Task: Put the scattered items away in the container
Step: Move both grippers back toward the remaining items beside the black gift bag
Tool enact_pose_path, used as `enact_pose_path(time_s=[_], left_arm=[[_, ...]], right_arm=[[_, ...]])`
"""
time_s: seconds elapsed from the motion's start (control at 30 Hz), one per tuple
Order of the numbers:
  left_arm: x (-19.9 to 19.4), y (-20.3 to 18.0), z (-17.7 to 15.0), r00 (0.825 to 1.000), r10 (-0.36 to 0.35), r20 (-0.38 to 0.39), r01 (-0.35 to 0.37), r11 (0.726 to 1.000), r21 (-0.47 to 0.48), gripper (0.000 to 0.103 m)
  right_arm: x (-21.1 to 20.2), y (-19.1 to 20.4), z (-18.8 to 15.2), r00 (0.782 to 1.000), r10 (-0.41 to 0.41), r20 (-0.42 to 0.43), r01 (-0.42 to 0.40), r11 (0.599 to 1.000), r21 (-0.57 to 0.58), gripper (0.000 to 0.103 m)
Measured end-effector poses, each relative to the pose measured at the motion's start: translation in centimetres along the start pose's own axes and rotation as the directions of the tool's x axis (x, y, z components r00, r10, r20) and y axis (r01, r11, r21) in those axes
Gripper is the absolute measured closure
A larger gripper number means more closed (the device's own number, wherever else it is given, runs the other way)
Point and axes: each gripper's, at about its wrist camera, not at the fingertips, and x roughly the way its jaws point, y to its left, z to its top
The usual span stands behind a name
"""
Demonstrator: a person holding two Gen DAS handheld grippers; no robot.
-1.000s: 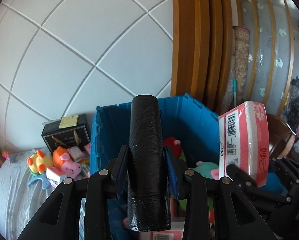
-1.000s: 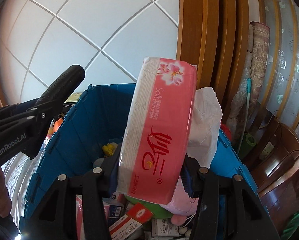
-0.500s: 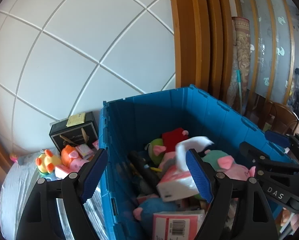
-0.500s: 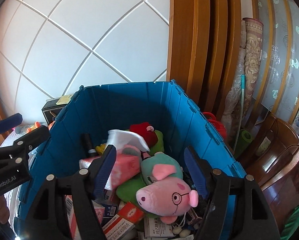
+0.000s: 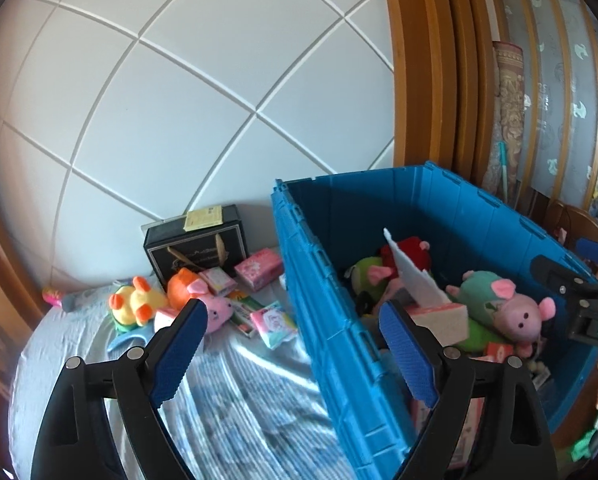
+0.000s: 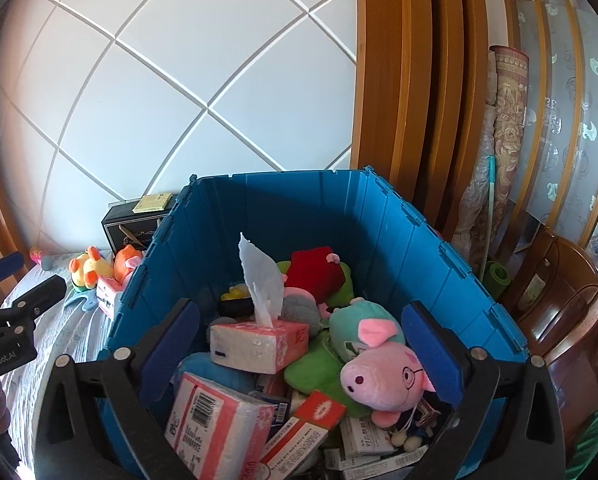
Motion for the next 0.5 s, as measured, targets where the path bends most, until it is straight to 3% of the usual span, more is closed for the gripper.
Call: enact_pose_path(time_s=[0.5], left_arm=[[-0.8, 16.5, -7.0, 0.994, 0.064, -0.083, -0.069, 0.996, -0.053, 0.014]], right_arm=[[-2.9, 15.4, -1.4, 0.997, 0.066, 0.032, -0.066, 0.998, -0.009, 0.000]])
